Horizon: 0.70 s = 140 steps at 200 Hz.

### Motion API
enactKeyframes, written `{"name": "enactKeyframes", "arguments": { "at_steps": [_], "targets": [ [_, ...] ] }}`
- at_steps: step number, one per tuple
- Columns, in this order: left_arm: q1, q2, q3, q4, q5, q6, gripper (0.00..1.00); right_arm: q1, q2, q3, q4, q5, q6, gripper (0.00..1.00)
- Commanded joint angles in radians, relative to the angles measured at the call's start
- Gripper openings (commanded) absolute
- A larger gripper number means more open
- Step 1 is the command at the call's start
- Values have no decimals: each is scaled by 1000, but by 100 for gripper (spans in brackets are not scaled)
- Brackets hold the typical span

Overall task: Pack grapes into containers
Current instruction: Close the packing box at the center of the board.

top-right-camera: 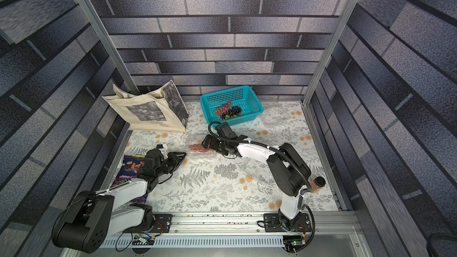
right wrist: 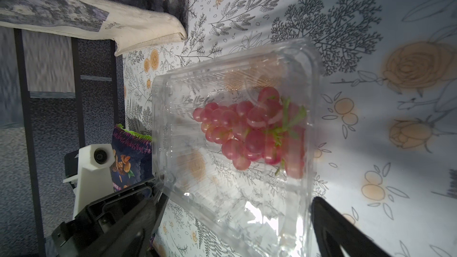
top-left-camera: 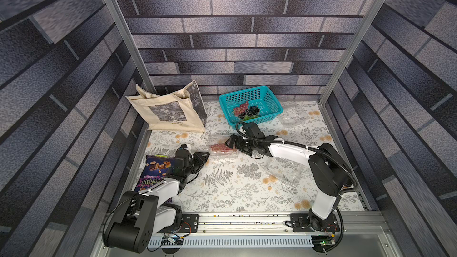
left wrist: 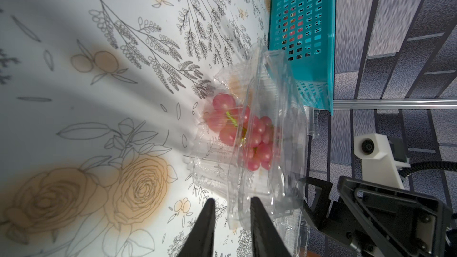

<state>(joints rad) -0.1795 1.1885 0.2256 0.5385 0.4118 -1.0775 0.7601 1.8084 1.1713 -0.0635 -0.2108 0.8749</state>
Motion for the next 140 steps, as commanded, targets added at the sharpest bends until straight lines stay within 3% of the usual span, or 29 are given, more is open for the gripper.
{"name": "enactKeyframes", "arguments": {
  "at_steps": [1,140],
  "targets": [
    [10,2,26,4,-1,24,28,4,22,25,-16,6,-15,100],
    [11,115,36,81,4,28,19,4,28,33,-40,14,-34,99]
  ]
}}
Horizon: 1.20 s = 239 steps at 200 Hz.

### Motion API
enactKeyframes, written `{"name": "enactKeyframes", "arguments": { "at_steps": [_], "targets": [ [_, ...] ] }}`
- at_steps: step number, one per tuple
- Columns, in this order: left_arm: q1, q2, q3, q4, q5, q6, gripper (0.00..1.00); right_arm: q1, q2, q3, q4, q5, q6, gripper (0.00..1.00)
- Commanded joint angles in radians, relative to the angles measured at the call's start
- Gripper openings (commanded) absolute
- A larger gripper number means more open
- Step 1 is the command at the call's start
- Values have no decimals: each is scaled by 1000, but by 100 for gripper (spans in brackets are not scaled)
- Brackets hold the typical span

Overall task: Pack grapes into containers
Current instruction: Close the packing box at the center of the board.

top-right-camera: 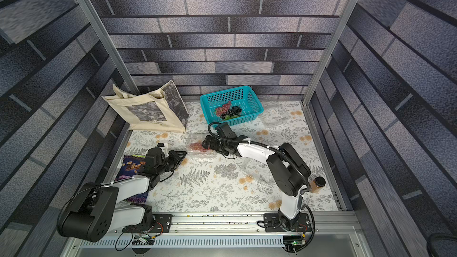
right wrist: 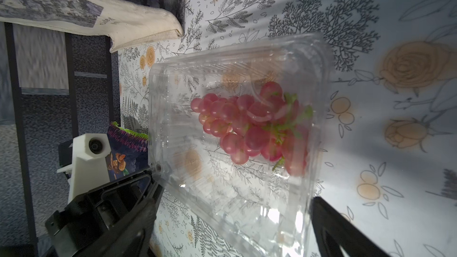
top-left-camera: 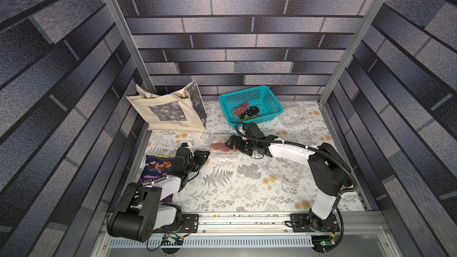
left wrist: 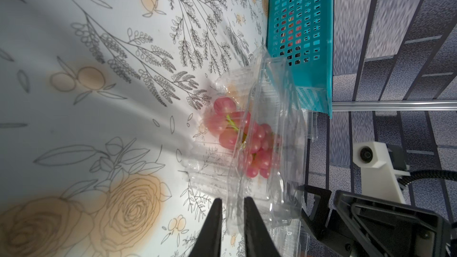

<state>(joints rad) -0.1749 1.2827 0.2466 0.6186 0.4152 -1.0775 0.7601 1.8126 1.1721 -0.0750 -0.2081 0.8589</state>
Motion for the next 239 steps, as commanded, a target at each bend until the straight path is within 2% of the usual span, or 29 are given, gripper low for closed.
{"name": "enactKeyframes", "arguments": {
  "at_steps": [1,239],
  "targets": [
    [7,21,15,1,2,28,19,3,23,33,-28,12,-18,99],
    [-42,141,24,97,-8,22,10,3,53,49,-24,9,-16,99]
  ]
}}
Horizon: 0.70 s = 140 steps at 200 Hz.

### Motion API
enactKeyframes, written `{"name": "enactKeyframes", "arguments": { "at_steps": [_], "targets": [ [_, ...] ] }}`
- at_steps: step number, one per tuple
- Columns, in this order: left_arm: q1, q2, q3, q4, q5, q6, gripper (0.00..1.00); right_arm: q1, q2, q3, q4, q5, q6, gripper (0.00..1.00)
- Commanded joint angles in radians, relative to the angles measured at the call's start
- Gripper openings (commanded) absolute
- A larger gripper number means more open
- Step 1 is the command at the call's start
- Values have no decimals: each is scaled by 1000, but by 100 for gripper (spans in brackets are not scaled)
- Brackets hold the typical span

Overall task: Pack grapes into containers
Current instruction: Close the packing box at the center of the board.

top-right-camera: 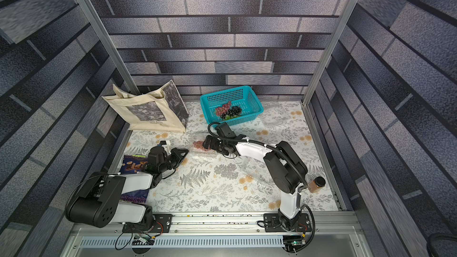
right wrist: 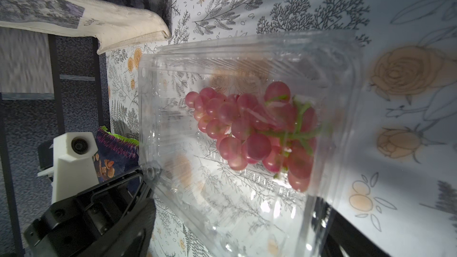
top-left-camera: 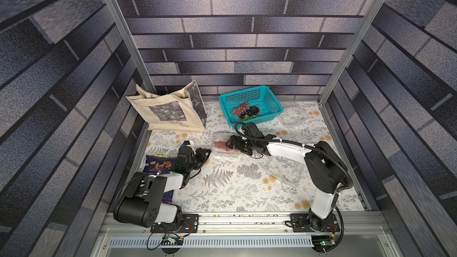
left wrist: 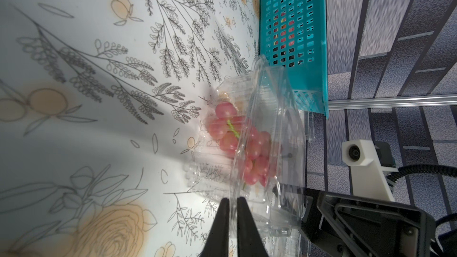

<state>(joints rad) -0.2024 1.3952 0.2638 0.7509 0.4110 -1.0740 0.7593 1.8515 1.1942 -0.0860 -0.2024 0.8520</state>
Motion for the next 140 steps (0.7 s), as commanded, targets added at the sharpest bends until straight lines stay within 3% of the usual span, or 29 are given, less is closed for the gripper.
{"name": "enactKeyframes", "arguments": {
  "at_steps": [1,37,63,70,86,94,105,113,140],
  "targets": [
    [-14,29,7,-35,-3,18,10,4,14,26,-13,4,-9,99],
    [-10,-9,-3,-55,-6,24,20,4,8,27,-18,10,-14,99],
    [1,-96,15,-172,-16,63,43,5,0,28,-27,15,-23,99],
    [4,-124,23,-210,-21,77,56,4,-3,27,-29,17,-27,99],
    [15,-194,43,-323,-37,94,62,5,-6,24,-35,23,-34,99],
    [20,-230,52,-366,-42,105,79,5,-7,23,-39,25,-36,99],
    [25,-279,61,-427,-48,120,85,5,-6,22,-44,29,-38,99],
    [28,-313,71,-475,-58,128,99,5,-6,22,-46,32,-39,99],
    [54,-389,110,-600,-61,144,100,4,-2,24,-48,28,-32,99]
  ]
}}
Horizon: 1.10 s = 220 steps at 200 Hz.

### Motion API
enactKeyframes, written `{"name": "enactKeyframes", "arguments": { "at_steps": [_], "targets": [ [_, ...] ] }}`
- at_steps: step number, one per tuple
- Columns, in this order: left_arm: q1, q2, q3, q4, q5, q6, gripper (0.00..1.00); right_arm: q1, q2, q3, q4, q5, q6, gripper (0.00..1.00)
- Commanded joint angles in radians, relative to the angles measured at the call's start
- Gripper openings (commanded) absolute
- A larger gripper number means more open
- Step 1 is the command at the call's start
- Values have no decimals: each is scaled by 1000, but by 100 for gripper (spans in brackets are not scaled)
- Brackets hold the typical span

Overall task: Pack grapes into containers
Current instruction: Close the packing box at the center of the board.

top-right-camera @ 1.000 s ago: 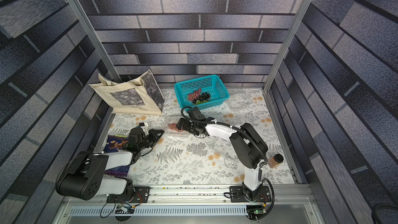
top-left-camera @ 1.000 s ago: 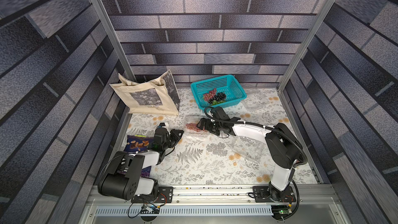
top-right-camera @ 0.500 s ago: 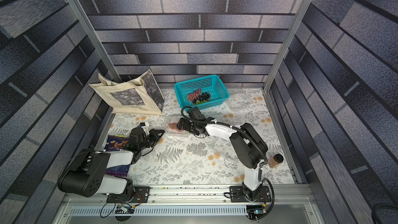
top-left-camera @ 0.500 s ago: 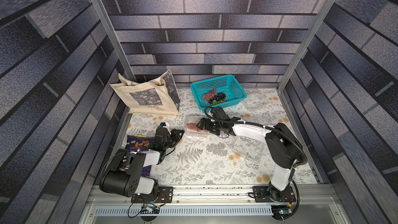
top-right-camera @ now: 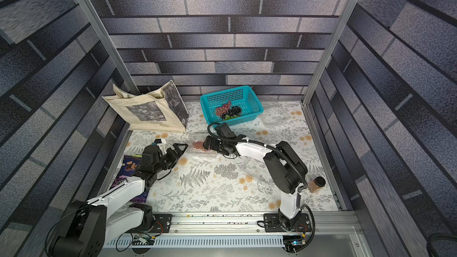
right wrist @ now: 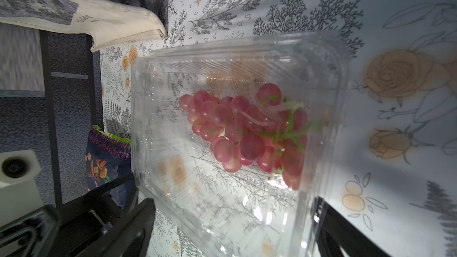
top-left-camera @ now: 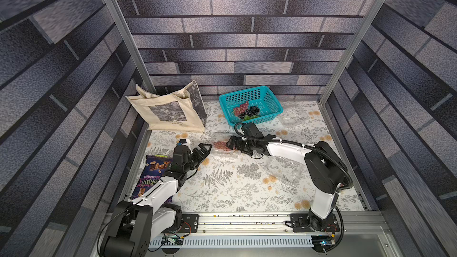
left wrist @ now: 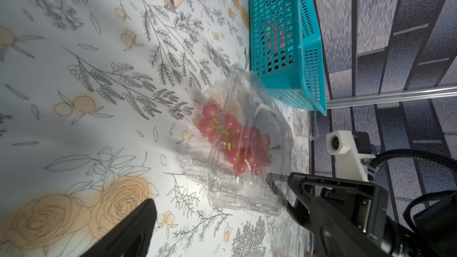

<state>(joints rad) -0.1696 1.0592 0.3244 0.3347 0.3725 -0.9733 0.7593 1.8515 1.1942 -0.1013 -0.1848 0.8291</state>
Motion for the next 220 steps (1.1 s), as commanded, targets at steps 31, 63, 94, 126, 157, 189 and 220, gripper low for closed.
{"name": "enactKeyframes", "arguments": {
  "at_steps": [31,63,94,126,157,189,220],
  "targets": [
    [65,-78,94,-267,22,33,100,5,23,65,-62,6,-4,99],
    [71,-88,107,-297,53,14,100,8,70,124,-67,-9,37,99],
    [74,-102,128,-360,79,16,100,38,124,211,-94,-28,63,99],
    [78,-155,175,-484,87,33,100,49,140,285,-172,-8,69,99],
    [78,-200,234,-600,91,81,100,48,43,282,-293,73,18,100],
    [80,-209,245,-606,101,118,100,32,-136,261,-463,180,-102,100],
    [67,-178,266,-548,147,141,100,-78,-263,225,-604,196,-190,100]
  ]
}}
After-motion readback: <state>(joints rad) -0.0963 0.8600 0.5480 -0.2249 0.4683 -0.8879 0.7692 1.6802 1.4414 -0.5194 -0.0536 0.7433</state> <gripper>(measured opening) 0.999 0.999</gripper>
